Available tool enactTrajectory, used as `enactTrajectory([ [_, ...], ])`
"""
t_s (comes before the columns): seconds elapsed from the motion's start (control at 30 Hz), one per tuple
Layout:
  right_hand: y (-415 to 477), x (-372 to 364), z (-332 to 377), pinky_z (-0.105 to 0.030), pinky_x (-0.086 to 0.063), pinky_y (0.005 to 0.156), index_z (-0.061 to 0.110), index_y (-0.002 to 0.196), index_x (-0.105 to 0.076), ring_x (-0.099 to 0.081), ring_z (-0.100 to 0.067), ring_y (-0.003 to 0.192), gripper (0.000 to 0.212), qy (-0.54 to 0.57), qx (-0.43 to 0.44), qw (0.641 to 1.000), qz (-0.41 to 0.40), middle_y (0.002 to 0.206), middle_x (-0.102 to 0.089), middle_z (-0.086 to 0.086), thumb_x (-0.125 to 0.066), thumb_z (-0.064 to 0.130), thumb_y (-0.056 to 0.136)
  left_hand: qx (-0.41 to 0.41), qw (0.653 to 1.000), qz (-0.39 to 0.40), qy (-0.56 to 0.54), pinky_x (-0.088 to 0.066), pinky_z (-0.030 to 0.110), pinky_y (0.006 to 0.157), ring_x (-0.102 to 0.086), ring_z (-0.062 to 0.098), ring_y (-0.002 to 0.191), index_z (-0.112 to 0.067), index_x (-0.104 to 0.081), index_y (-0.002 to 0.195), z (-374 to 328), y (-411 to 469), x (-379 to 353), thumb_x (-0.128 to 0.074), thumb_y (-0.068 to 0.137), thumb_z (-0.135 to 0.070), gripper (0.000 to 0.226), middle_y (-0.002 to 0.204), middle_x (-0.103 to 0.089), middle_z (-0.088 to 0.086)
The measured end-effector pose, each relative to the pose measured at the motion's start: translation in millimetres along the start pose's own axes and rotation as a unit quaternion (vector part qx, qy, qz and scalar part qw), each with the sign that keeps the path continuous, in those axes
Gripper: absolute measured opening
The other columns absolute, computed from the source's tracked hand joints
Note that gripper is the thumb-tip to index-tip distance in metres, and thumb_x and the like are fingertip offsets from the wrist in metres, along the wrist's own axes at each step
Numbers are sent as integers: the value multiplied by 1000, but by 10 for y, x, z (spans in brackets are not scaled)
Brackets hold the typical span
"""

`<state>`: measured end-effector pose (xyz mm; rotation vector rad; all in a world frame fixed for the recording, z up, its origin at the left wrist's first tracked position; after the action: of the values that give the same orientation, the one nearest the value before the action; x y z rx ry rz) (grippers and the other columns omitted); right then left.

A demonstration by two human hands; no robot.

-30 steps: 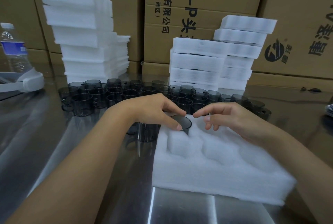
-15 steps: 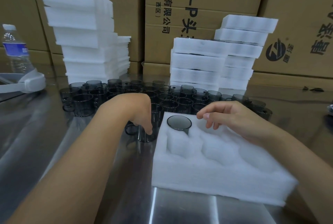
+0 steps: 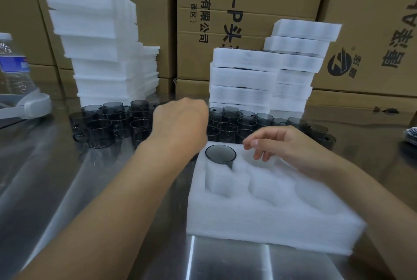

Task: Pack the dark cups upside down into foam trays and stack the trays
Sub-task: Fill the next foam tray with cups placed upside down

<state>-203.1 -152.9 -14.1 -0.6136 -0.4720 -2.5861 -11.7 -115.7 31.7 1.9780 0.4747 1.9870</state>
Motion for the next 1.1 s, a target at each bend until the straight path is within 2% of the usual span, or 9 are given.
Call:
enactTrajectory([
  [0.1,25,36,-44,-18,-51,62,24,88,-75,-67,-10,70,18,68,-14,996,-50,90,-74,1,-58,19,93,-14,994,-99,-46,-19,24,46,-48,21,70,-24,-62,86,-147,-24,5,-58,91,-25,7,80,-59,-5],
  [0.2,45,61,-77,-20,-53,62,20,98,-69,-69,-15,70,18,132,-35,987,-84,95,-73,-1,-60,32,89,-76,978,-176,-84,-26,27,52,-54,19,83,-24,-64,93,-265,-53,-41,-53,94,-32,14,91,-63,-5],
  [0.33,81,81,-111,-24,-55,68,15,115,-61,-71,-22,80,62,185,-51,977,-98,112,-67,-8,-64,53,66,-154,943,-229,-185,-39,30,62,-62,19,87,-20,-70,96,-349,-104,-117,-60,91,-31,16,93,-66,-4],
  [0.43,94,98,-120,-26,-56,71,8,123,-58,-71,-24,84,76,214,-46,971,-97,113,-67,-14,-67,55,64,-199,920,-242,-235,-50,35,60,-67,22,77,-14,-73,91,-416,-148,-194,-70,84,-23,12,89,-69,0],
  [0.63,81,131,-136,-26,-55,72,8,111,-62,-70,-20,80,58,216,-34,972,-88,91,-72,-8,-81,44,69,-214,897,-179,-343,-50,30,62,-61,6,67,-19,-71,88,-433,-107,-341,-76,78,-21,10,95,-60,-13],
  [0.73,93,127,-146,-25,-55,68,5,114,-62,-70,-19,76,47,220,-45,970,-94,91,-70,-12,-67,36,79,-193,866,-143,-439,-50,25,67,-62,1,65,-39,-57,97,-423,-72,-380,-78,71,-18,39,104,-48,-19],
  [0.83,108,122,-157,-24,-55,65,-1,121,-57,-69,-19,72,49,231,-53,966,-106,93,-64,-19,-64,30,84,-158,859,-137,-467,-47,18,72,-56,-1,75,-53,-35,110,-383,-26,-427,-84,64,-27,72,112,-35,-22],
  [1.0,115,120,-150,-30,-59,66,6,107,-62,-70,-19,70,40,246,-49,962,-105,86,-73,-11,-57,26,74,-123,856,-85,-495,-38,8,78,-39,-11,95,-43,-31,130,-358,62,-564,-87,60,-36,90,116,-30,-16],
  [1.1,115,143,-148,-41,-59,80,10,105,-66,-69,-22,74,39,249,-40,962,-107,89,-73,-10,-54,23,70,-117,855,-63,-501,-35,2,79,-39,-10,103,-37,-36,132,-361,77,-605,-86,62,-35,85,118,-36,-13],
])
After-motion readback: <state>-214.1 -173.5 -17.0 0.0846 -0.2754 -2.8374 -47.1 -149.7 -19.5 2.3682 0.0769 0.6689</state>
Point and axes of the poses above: each hand's wrist, its own y-axis towards the middle knuckle, its own x-axis out of the back of the hand, z = x × y, the point moved 4 cm from there along y, towards the middle knuckle
